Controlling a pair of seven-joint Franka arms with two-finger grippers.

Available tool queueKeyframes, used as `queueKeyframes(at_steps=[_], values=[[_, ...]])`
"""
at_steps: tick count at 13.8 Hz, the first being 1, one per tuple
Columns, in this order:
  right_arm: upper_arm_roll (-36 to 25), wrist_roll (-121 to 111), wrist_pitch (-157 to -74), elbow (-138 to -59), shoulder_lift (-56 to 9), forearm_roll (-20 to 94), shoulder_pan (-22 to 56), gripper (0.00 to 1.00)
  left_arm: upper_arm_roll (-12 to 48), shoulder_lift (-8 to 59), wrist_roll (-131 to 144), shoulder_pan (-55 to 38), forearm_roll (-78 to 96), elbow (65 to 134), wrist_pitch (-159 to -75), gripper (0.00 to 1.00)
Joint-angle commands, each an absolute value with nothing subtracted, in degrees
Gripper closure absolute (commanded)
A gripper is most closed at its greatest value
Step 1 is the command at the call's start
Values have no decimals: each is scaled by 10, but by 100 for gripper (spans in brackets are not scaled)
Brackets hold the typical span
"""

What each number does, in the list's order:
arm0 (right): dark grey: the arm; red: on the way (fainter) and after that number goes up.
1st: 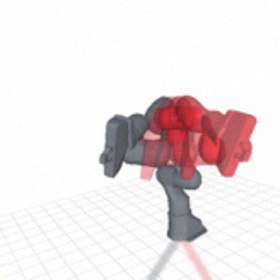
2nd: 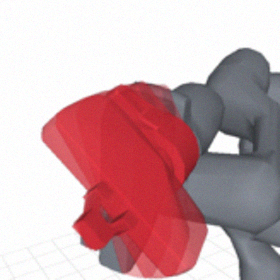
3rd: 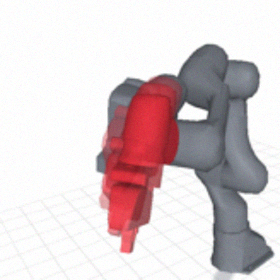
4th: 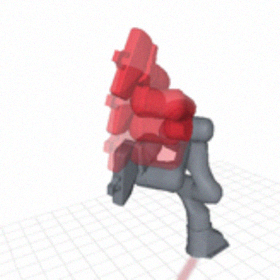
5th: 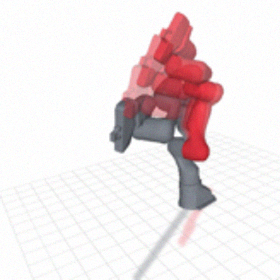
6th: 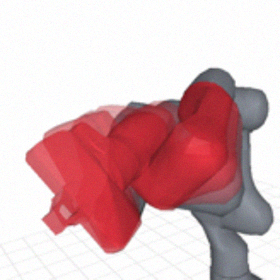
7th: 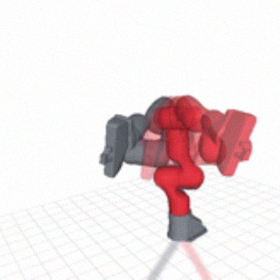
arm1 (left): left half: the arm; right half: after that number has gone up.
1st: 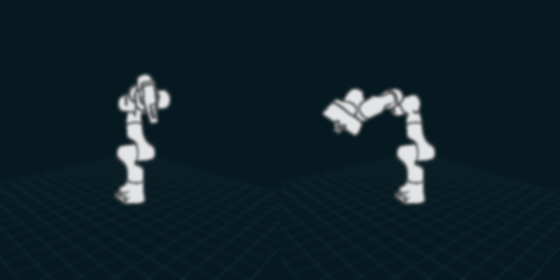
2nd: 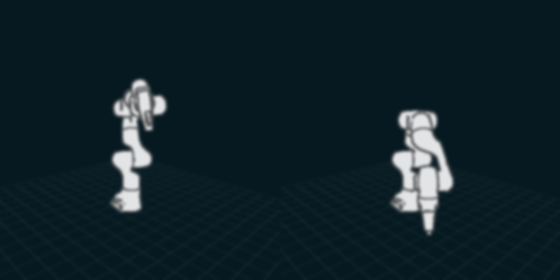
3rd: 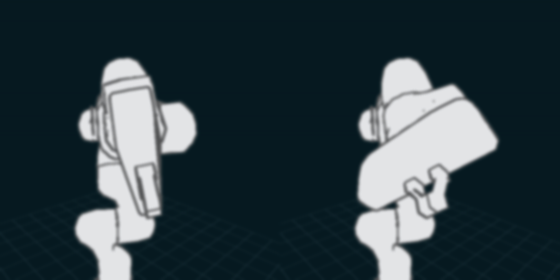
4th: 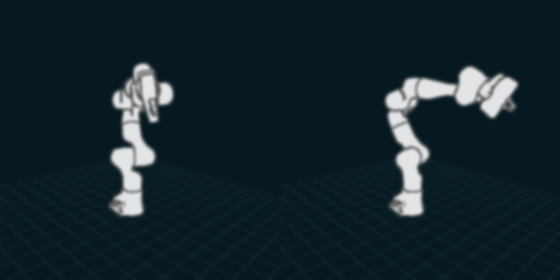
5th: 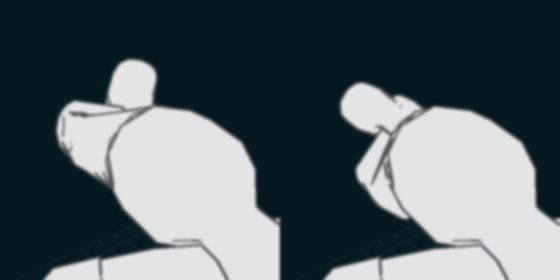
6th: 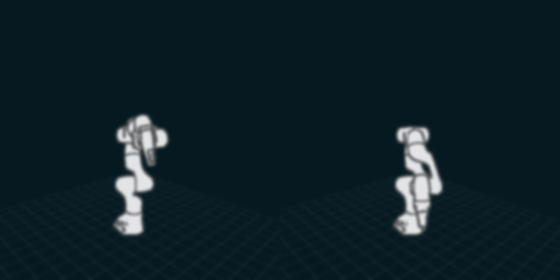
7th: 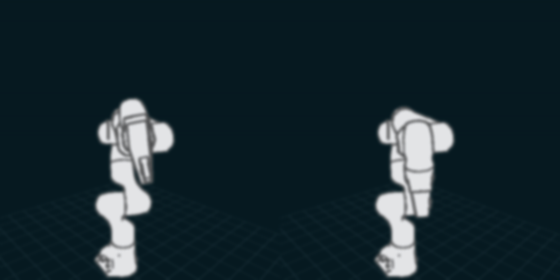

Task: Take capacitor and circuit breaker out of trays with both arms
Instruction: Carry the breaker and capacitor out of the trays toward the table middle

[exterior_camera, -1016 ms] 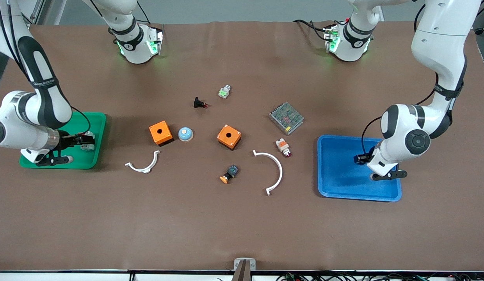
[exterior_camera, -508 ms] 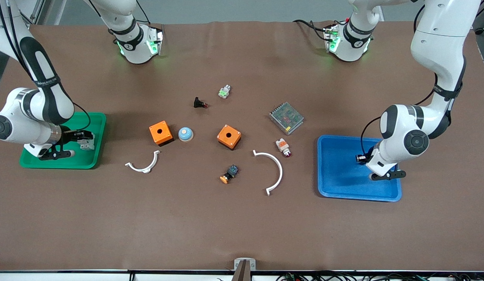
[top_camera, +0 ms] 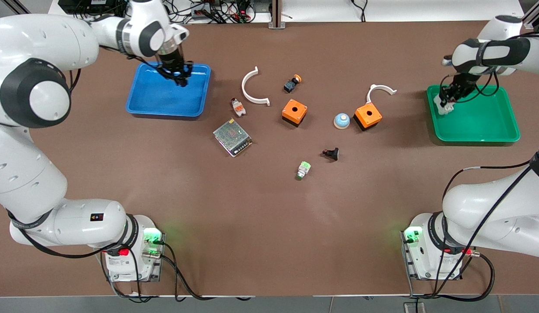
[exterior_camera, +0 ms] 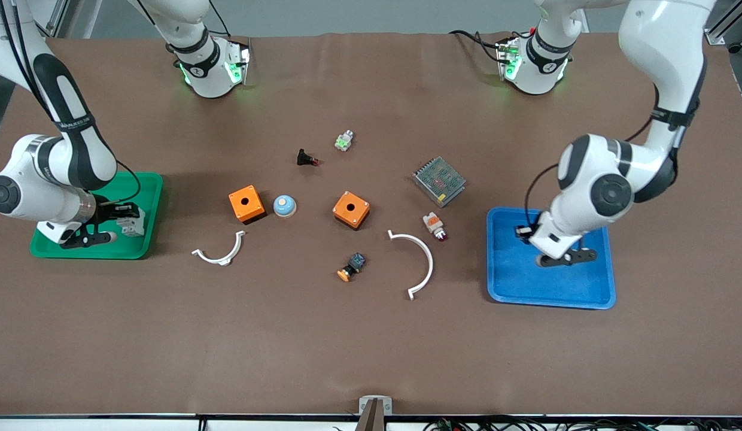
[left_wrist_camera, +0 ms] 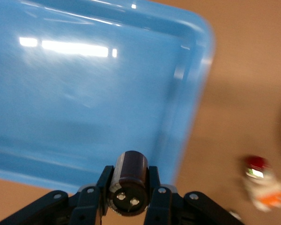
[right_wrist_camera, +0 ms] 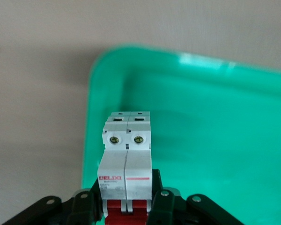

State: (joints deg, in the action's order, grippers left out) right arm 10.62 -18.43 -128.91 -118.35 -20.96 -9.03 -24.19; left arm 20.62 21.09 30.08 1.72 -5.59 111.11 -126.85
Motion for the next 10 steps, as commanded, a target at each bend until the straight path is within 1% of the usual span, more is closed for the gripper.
queueKeyframes(at_steps=[1, 3, 5, 7, 9, 10], values=[[110, -152, -1281, -1157, -177, -72, -190, 100, 256, 224, 402, 3, -55, 1093, -1264, 100], [108, -97, -1280, -1129, -179, -34, -134, 100, 259, 239, 476, -50, -57, 1073, -1266, 100], [109, 20, -1280, -1103, -187, -32, -71, 100, 258, 276, 559, -103, -61, 1036, -1272, 100], [109, 126, -1281, -1064, -226, -30, -13, 100, 256, 321, 618, -152, -62, 994, -1273, 100], [108, 232, -1279, -1001, -284, -30, 48, 100, 247, 369, 674, -195, -78, 954, -1278, 100], [108, 261, -1281, -994, -303, -30, 61, 100, 246, 394, 699, -208, -91, 940, -1283, 100]])
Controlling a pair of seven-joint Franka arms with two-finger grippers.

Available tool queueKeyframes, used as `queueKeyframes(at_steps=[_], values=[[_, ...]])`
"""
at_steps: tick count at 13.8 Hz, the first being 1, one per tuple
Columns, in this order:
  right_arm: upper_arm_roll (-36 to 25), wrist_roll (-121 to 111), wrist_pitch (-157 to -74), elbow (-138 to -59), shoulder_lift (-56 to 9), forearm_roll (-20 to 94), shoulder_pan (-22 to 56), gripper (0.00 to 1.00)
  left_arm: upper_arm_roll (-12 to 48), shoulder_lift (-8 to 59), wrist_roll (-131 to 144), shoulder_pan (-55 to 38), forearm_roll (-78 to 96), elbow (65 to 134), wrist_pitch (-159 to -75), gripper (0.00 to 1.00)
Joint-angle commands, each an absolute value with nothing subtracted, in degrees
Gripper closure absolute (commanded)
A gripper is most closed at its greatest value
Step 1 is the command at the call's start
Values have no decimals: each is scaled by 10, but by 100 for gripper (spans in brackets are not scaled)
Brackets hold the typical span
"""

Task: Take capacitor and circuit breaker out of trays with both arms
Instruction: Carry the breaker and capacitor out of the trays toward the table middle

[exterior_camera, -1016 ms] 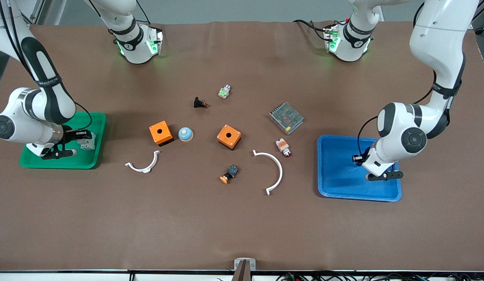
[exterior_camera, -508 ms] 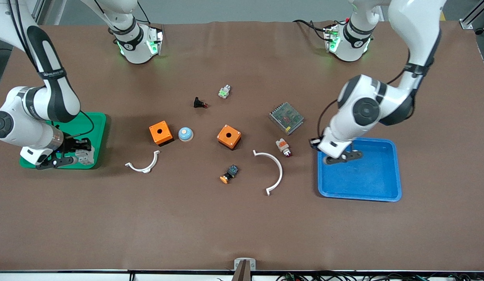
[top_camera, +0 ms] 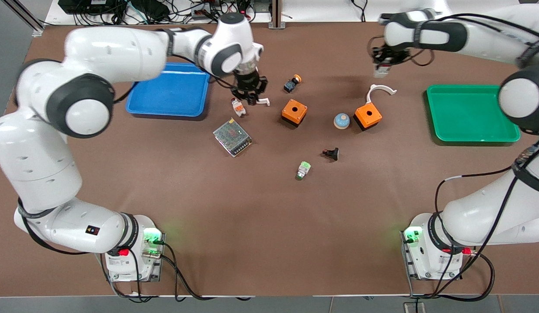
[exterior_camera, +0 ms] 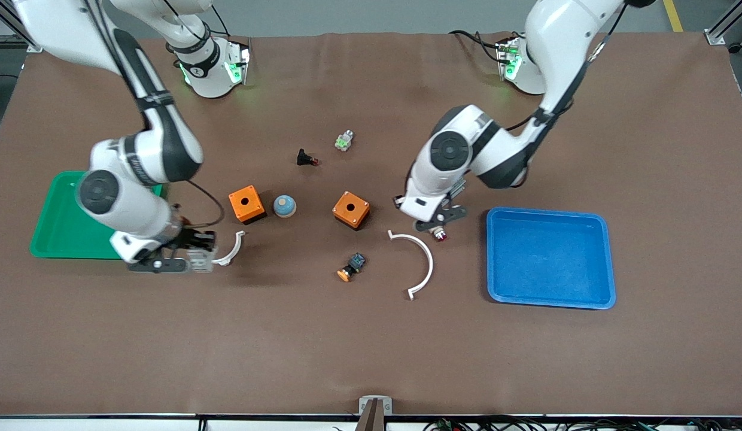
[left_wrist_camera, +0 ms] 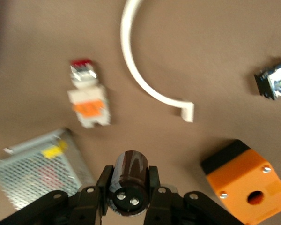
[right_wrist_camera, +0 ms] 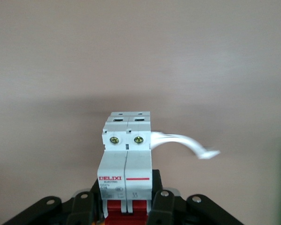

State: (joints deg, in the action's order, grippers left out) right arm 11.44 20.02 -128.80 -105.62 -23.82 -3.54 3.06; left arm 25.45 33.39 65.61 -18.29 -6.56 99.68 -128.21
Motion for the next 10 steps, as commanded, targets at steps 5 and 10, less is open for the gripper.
queueKeyframes(at_steps=[5, 10], values=[[108, 302, -1294, -989, -361, -24, 72, 67, 244, 441, 748, -226, -121, 940, -1312, 84], [109, 268, -1149, -884, -339, -14, 31, 0, 234, 419, 744, -215, -121, 933, -1305, 0]])
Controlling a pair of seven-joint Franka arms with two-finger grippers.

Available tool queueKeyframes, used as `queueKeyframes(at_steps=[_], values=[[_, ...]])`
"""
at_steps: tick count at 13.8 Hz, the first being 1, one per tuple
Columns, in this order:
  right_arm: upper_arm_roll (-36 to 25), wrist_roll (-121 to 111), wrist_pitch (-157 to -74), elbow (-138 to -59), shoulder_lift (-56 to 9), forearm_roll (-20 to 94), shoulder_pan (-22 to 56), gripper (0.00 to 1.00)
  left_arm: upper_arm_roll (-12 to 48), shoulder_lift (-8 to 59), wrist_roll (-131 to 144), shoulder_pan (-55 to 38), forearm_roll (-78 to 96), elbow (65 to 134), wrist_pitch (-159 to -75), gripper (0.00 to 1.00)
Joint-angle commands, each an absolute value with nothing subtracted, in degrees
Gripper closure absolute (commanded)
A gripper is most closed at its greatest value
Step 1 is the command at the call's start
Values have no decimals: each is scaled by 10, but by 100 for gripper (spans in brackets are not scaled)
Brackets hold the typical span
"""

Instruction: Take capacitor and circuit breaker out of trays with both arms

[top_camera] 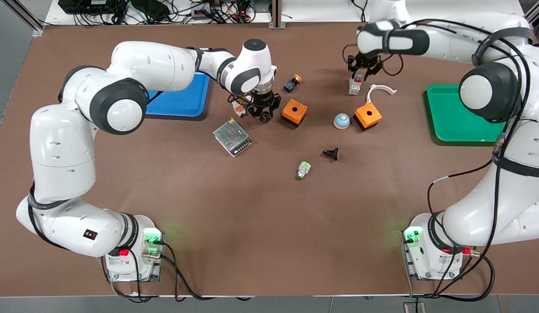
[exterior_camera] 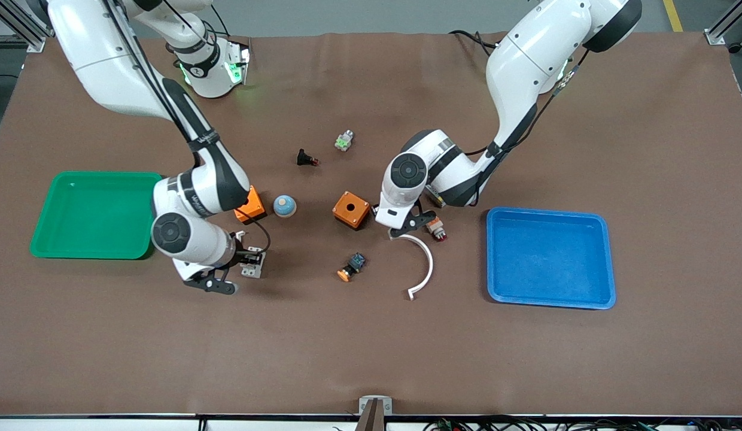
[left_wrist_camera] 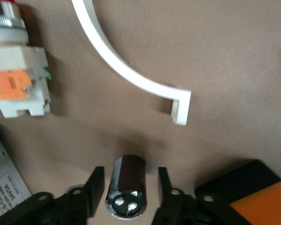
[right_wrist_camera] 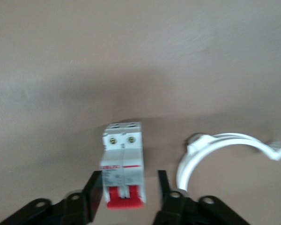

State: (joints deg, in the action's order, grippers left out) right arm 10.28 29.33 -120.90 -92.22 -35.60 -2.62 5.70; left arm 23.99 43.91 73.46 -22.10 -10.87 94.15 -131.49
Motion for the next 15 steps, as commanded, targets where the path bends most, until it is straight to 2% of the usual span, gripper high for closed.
queueKeyframes(at_steps=[1, 4, 7, 9, 12, 15], values=[[107, 238, -1125, -875, -311, -13, 20, 0, 222, 402, 742, -208, -121, 932, -1305, 0], [109, 211, -1082, -879, -230, -12, -25, 0, 200, 334, 688, -163, -122, 919, -1281, 0], [105, 207, -1025, -882, -149, -12, -47, 0, 200, 306, 581, -99, -122, 846, -1181, 0], [106, 207, -954, -876, -97, -12, -54, 0, 199, 283, 522, -70, -122, 807, -1121, 0], [107, 187, -949, -901, -19, 1, -52, 0, 201, 218, 455, -18, -120, 805, -1071, 0], [108, 167, -960, -915, -17, 8, -38, 0, 206, 157, 317, 35, -107, 804, -1004, 0]])
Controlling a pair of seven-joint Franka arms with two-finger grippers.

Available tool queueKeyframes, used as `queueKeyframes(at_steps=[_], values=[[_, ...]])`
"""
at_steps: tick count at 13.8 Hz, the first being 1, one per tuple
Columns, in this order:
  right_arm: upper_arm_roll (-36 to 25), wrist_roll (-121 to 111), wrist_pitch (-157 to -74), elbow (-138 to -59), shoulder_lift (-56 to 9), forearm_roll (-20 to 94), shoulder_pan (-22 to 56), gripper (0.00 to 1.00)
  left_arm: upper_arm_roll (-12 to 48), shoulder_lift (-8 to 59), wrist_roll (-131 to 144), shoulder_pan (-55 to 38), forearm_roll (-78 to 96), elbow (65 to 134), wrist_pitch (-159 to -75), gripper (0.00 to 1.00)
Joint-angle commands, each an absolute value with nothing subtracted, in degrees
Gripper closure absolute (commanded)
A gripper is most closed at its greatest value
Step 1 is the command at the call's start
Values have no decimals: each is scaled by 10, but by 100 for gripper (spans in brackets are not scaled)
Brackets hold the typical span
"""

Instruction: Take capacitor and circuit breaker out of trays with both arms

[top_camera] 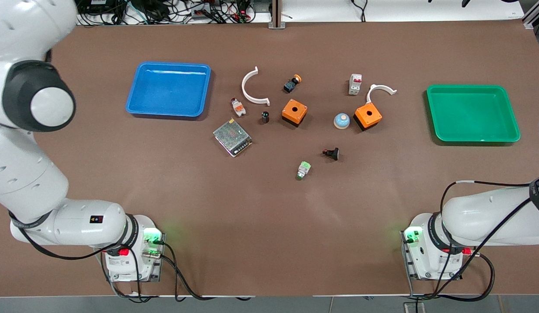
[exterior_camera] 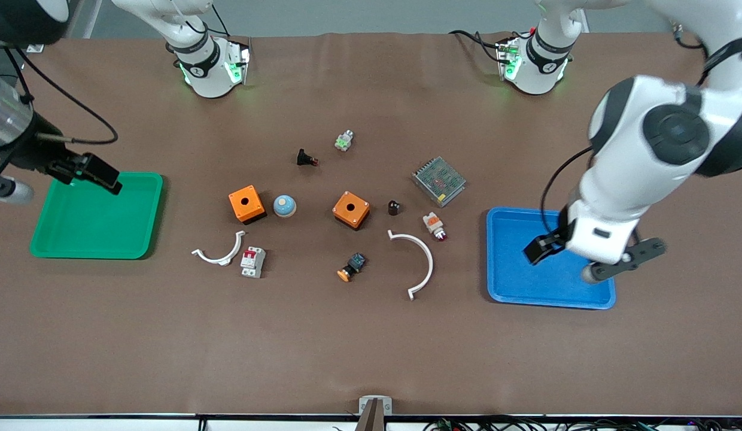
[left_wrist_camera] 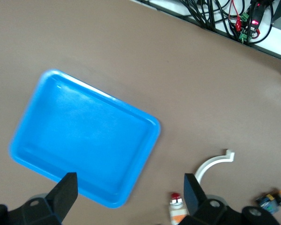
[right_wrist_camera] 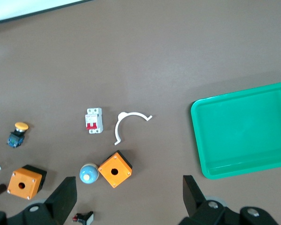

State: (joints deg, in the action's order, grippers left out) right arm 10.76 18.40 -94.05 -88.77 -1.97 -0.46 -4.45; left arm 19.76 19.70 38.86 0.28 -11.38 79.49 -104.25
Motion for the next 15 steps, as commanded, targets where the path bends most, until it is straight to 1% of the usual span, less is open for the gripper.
queueKeyframes(at_steps=[1, 3, 4, 7, 9, 10, 15], values=[[108, 167, -962, -914, -18, 8, -37, 0, 207, 138, 274, 51, -98, 804, -982, 0], [105, 166, -967, -909, -19, 9, -40, 0, 199, 111, 231, 61, -71, 805, -950, 0], [104, 164, -968, -909, -19, 8, -44, 0, 183, 95, 214, 53, -62, 808, -936, 0], [101, 156, -938, -906, -18, 2, -58, 0, 93, 63, 136, 4, -29, 816, -893, 0], [101, 94, -908, -897, -17, 8, -63, 0, 35, 34, 97, -32, -6, 843, -884, 0], [102, 69, -895, -896, -13, 8, -62, 0, 20, 23, 86, -39, -2, 854, -883, 0], [101, 67, -917, -885, -14, 8, -65, 0, 18, -13, 64, -39, 1, 887, -869, 0]])
